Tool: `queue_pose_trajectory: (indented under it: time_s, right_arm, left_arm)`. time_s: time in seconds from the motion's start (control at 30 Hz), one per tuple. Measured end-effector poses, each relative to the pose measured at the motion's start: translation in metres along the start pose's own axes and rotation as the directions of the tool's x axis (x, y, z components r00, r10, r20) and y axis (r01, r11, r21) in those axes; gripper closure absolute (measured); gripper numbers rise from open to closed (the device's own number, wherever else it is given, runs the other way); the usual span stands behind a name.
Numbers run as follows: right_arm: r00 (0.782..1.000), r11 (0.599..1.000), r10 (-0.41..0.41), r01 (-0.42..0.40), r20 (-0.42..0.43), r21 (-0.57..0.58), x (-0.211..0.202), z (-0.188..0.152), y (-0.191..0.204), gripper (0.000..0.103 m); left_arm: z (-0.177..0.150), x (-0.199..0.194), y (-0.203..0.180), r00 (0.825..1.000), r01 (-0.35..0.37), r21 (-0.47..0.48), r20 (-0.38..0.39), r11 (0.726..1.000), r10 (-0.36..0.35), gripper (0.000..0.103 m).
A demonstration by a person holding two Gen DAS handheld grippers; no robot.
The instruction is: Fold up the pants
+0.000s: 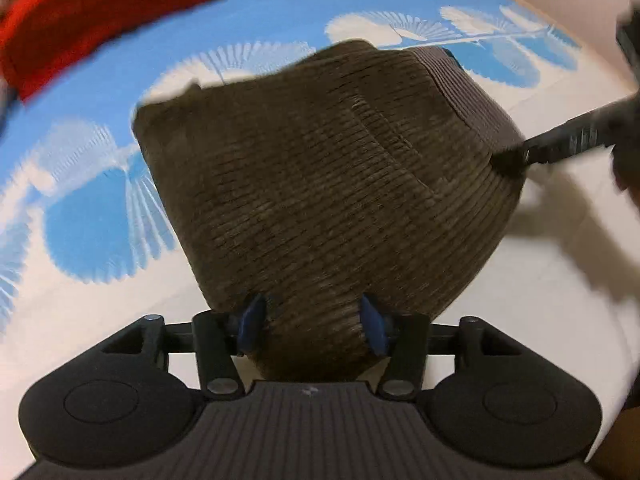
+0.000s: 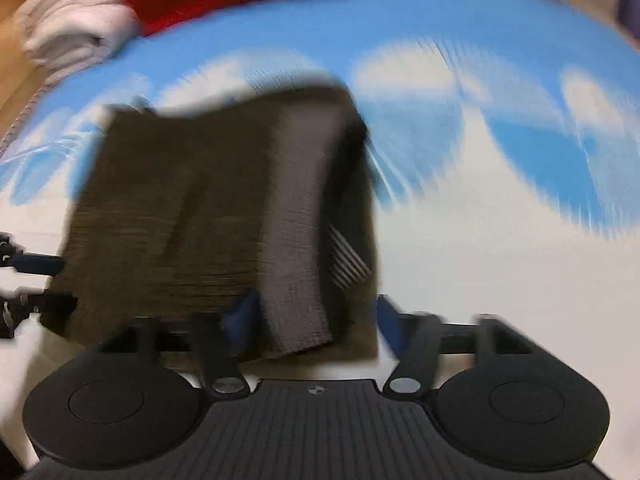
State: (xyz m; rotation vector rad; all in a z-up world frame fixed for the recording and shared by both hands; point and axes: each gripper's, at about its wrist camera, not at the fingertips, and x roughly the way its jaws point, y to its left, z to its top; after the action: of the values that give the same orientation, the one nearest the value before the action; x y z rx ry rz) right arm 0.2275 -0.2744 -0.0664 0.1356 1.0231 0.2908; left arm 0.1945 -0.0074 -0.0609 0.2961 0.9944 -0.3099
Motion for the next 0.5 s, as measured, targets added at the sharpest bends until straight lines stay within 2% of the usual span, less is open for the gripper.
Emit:
queue_pose_trajectory:
  time_s: [0.07, 0.13, 0.17, 0.23, 0.27, 0.33, 0.43, 0.47, 0.5]
  right_arm:
    - [0.999, 0.995, 0.029, -0.031, 0.020, 0.098, -0.010, 0.002, -0.006, 0.037]
    - [0.995, 0.999, -0.008, 0.004, 0.100, 0.046, -0.036, 0.004, 0.004, 0.038]
    - [0.989, 1.000, -0.024, 0.022, 0.144, 0.011, -0.050, 0.004, 0.011, 0.037]
    - [0.977, 0.999, -0.037, 0.044, 0.208, -0.031, -0.080, 0.004, 0.022, 0.036]
    - [0.970, 0.998, -0.040, 0.050, 0.240, -0.035, -0.092, 0.006, 0.025, 0.033]
    - [0.952, 0.998, -0.042, 0.057, 0.304, -0.040, -0.122, 0.000, 0.034, 0.025]
    - [0.915, 0.993, -0.062, 0.096, 0.399, -0.067, -0.166, -0.026, 0.053, 0.011]
    - [0.905, 0.992, -0.062, 0.104, 0.421, -0.078, -0.176, -0.038, 0.060, 0.009]
    - [0.899, 0.990, -0.054, 0.104, 0.435, -0.092, -0.183, -0.052, 0.066, 0.009]
  left_arm:
    - [0.000, -0.020, -0.001, 0.998, -0.029, -0.051, 0.050, 0.998, 0.032, 0.043]
    - [-0.002, -0.048, 0.002, 0.990, -0.058, -0.113, 0.123, 0.992, 0.072, 0.040]
    - [-0.001, -0.061, 0.006, 0.984, -0.071, -0.156, 0.148, 0.985, 0.094, 0.037]
    - [-0.004, -0.091, 0.004, 0.972, -0.083, -0.244, 0.194, 0.966, 0.133, 0.021]
    - [-0.010, -0.110, 0.001, 0.961, -0.089, -0.286, 0.226, 0.954, 0.157, 0.016]
    - [-0.014, -0.137, -0.010, 0.939, -0.108, -0.317, 0.280, 0.942, 0.202, 0.016]
    - [-0.040, -0.178, -0.040, 0.891, -0.182, -0.332, 0.342, 0.925, 0.298, 0.016]
    - [-0.052, -0.186, -0.049, 0.885, -0.183, -0.342, 0.352, 0.922, 0.306, 0.015]
    - [-0.062, -0.191, -0.058, 0.886, -0.176, -0.355, 0.350, 0.918, 0.305, 0.015]
